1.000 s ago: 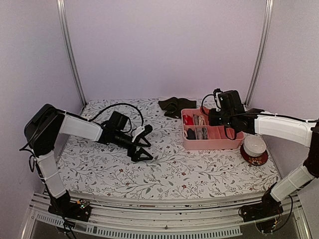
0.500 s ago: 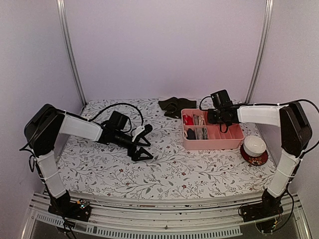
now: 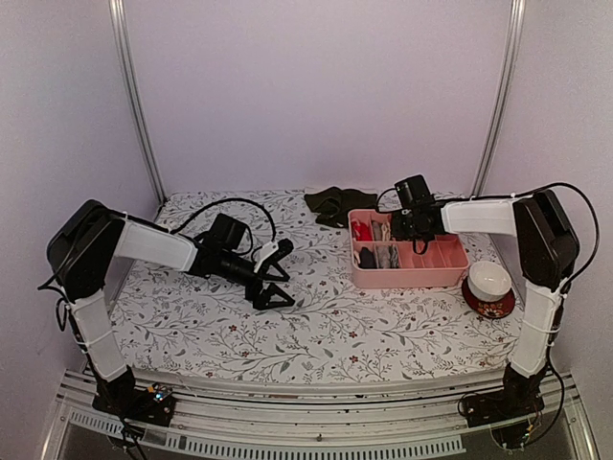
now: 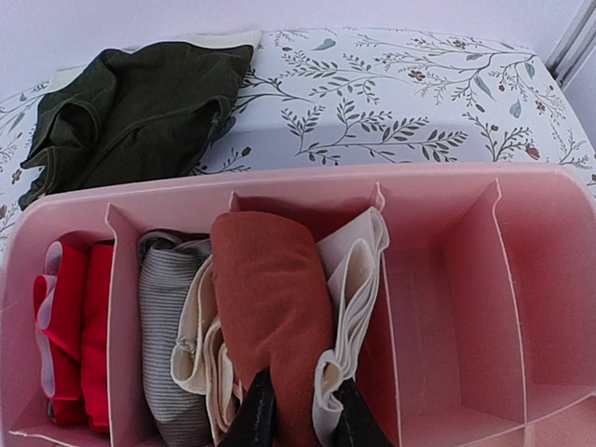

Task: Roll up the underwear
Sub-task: Place the underwear in the storage box.

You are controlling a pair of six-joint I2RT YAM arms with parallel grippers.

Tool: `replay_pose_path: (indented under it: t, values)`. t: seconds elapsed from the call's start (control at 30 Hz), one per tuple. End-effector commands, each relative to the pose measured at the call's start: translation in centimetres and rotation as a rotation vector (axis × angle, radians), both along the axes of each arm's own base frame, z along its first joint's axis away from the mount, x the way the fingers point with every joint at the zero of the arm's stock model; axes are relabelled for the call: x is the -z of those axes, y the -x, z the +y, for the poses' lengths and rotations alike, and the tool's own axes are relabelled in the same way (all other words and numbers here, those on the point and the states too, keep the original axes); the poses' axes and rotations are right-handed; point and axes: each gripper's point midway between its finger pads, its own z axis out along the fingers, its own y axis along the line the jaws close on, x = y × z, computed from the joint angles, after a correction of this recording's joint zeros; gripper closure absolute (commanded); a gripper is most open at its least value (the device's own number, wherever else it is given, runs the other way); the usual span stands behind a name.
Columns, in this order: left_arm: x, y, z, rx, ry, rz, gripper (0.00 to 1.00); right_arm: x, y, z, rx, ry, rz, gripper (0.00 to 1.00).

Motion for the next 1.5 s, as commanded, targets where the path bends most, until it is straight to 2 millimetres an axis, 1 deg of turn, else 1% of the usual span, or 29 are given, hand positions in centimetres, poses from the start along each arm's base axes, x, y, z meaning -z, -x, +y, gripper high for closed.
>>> replay_pose_path:
  t: [0.0,0.2,0.4,0.53,0.63,0.67,0.73,0.77,0.93,1.17,1.33,1.4,1.47]
  values:
    - [0.2,-0.7,0.0,-0.006,0.004,0.002,0.02,1.6,-0.7,0.0,0.015,-0.009,0.027,0.98]
    - [0.3,-0.7,-0.1,-0.004,0.002,0.006,0.01,3.6,-1.4,-0.3,0.037,0.006,0.077,0.98]
    - [0.5,-0.6,-0.1,0.0,0.0,0.015,0.02,5.1,-1.4,-0.4,0.048,0.022,0.122,0.98]
    - [0.5,-0.6,-0.1,0.001,-0.002,0.016,0.01,5.0,-1.2,-0.5,0.05,0.021,0.142,0.96]
    - [0.6,-0.7,-0.1,0.001,-0.004,0.019,0.02,4.2,-0.9,-0.4,0.044,0.013,0.143,0.87]
    - [0.7,-0.6,-0.2,0.003,-0.004,0.02,0.01,3.9,-0.9,-0.4,0.042,0.01,0.142,0.83]
    - [0.7,-0.6,-0.2,0.003,-0.005,0.023,0.02,3.2,-0.7,-0.3,0.038,0.005,0.139,0.71]
    - [0.7,-0.7,-0.2,0.003,-0.004,0.022,0.02,2.8,-0.7,-0.2,0.036,0.001,0.136,0.69]
    - [0.8,-0.6,-0.2,0.006,-0.006,0.028,0.01,0.6,-0.4,-0.5,0.038,-0.001,0.112,0.63]
    - [0.9,-0.7,-0.2,0.007,-0.008,0.029,0.02,-1.6,-0.4,-0.9,0.045,0.027,0.089,0.55]
    - [1.1,-0.7,-0.2,0.007,-0.011,0.032,0.02,-3.9,-0.5,-0.8,0.049,0.044,0.046,0.53]
    - [1.2,-0.7,-0.2,0.007,-0.011,0.036,0.02,-4.2,-0.5,-0.8,0.048,0.048,0.041,0.53]
    - [1.2,-0.7,-0.2,0.008,-0.013,0.036,0.01,-4.2,-0.6,-0.6,0.044,0.051,0.041,0.56]
